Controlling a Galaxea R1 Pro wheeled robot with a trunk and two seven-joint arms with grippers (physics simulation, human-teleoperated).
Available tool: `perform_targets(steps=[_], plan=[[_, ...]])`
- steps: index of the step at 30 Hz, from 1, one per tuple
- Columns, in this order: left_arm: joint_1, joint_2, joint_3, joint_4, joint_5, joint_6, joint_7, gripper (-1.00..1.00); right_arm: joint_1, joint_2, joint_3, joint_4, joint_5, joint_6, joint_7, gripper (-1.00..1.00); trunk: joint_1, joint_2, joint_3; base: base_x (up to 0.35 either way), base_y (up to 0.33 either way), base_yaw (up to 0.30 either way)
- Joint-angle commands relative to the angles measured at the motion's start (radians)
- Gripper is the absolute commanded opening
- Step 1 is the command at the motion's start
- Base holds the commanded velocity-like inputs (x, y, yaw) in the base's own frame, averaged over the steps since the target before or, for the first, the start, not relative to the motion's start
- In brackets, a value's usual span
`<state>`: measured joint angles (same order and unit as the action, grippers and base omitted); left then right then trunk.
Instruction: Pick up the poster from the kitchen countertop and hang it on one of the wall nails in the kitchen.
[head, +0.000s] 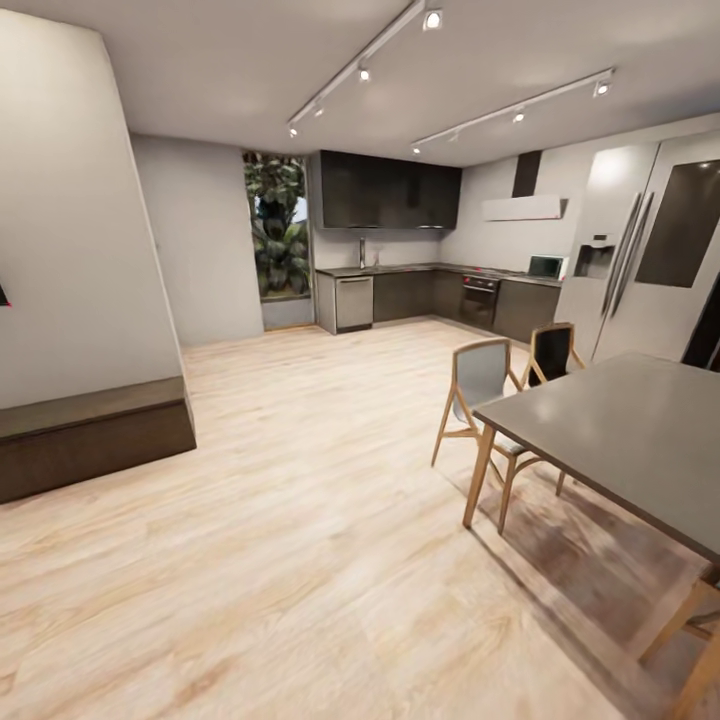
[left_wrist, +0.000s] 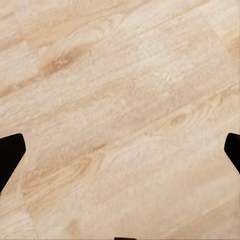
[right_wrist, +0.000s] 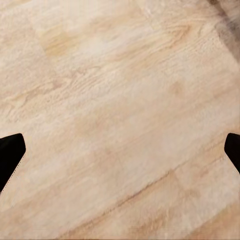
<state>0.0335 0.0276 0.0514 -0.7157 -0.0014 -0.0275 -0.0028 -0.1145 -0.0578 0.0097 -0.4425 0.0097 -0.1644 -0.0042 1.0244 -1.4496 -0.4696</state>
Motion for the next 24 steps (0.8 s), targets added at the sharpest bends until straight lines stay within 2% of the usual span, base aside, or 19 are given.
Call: perform_targets(steps=[1, 24], plan=[[0.000, 0.000, 0.001, -0.001, 0.000, -0.002, 0.000, 1.00, 0.000, 0.000, 0.001, 0.001, 0.001, -0.003, 0.000, 1.00, 0.001, 0.000, -0.001, 0.337, 0.001, 0.000], [0.000, -0.002, 0.002, 0.019, 0.001, -0.002, 0.001, 1.00, -0.001, 0.000, 0.001, 0.001, 0.001, -0.004, 0.000, 1.00, 0.001, 0.000, -0.001, 0.337, 0.000, 0.000]])
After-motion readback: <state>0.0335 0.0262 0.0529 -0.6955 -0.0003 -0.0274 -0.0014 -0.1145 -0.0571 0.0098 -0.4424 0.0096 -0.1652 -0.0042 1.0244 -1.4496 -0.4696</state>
